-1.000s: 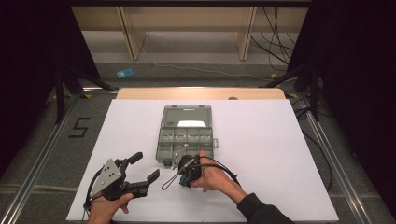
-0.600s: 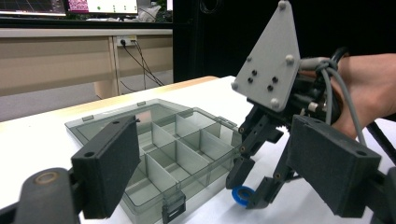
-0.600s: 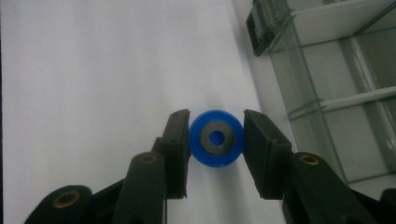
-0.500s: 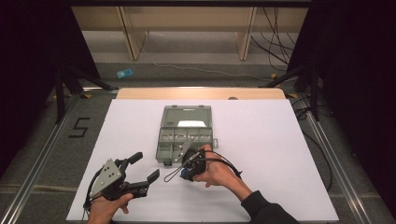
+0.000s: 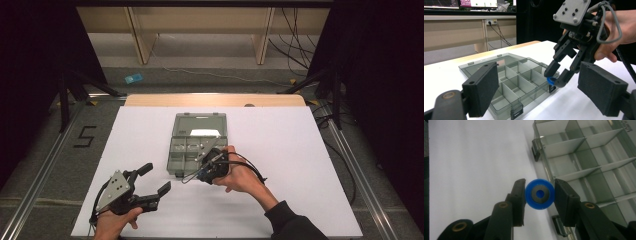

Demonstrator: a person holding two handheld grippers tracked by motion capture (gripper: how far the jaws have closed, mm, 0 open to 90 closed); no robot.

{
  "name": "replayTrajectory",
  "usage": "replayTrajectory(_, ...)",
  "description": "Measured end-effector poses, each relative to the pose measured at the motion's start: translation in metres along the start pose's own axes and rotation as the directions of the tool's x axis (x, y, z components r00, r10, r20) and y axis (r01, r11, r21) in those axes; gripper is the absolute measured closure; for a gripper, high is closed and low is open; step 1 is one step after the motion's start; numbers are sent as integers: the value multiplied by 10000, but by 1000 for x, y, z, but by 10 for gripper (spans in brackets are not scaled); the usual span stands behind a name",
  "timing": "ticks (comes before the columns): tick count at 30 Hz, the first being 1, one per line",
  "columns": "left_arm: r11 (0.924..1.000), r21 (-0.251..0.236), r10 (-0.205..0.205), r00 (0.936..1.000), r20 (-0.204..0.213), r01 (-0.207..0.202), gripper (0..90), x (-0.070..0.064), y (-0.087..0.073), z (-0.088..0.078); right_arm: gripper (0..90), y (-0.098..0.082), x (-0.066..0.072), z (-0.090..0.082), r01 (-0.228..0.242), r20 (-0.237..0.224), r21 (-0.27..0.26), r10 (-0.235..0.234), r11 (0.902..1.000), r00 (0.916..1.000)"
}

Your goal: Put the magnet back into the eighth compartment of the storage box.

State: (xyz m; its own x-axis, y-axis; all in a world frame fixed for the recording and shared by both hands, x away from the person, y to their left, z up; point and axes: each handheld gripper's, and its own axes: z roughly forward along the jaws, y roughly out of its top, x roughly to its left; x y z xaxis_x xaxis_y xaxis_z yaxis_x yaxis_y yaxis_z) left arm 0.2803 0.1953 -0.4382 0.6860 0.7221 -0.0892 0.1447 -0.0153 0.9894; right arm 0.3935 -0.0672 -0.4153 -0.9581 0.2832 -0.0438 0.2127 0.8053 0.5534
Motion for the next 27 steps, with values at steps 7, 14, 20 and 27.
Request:
replayTrajectory(7, 10000, 2, -1, 10000, 0, 1, 165, 0, 0, 0, 627, -1, -5, -6, -79, 195, -102, 81, 9999, 9998)
replayTrajectory(14, 10000, -2, -2, 10000, 3, 2, 165, 0, 0, 0, 627, -3, -8, -9, -159, 297, -121, 162, 9998, 9994)
replayTrajectory(20, 10000, 0, -1, 10000, 4, 1, 165, 0, 0, 0, 627, -5, -13, -15, -316, 567, -191, 327, 9993, 9979)
replayTrajectory(27, 10000, -5, 0, 10000, 7, 0, 165, 0, 0, 0, 627, -9, -20, -20, -483, 719, -281, 502, 9984, 9961)
